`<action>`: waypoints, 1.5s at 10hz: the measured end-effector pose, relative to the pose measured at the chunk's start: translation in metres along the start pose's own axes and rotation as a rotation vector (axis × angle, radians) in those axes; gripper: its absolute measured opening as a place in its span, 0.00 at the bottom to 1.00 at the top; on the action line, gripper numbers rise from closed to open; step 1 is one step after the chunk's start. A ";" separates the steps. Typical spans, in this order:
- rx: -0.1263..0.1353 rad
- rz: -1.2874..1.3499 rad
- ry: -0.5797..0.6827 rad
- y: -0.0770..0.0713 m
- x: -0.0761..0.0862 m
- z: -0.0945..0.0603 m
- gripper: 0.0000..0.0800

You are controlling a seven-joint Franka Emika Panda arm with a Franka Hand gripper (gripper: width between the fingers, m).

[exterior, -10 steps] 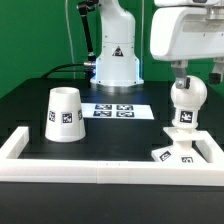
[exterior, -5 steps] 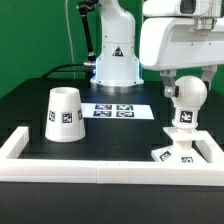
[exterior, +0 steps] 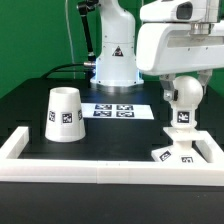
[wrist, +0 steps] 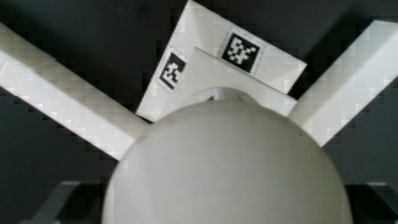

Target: Assemble lamp

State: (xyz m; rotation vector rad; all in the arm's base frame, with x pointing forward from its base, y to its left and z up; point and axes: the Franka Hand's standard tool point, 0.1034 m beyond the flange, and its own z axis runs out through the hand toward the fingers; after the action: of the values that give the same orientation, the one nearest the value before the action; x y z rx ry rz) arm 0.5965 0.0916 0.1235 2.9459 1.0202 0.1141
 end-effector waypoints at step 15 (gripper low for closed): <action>-0.008 1.175 -0.018 -0.013 0.004 0.001 0.72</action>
Offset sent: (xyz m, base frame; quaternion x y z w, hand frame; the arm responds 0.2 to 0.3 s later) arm 0.0000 0.0000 0.0000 0.0000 0.0000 0.0000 1.0000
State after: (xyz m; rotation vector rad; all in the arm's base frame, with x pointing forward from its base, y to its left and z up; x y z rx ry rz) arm 0.5918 0.1038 0.1226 3.0487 -0.7928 0.0936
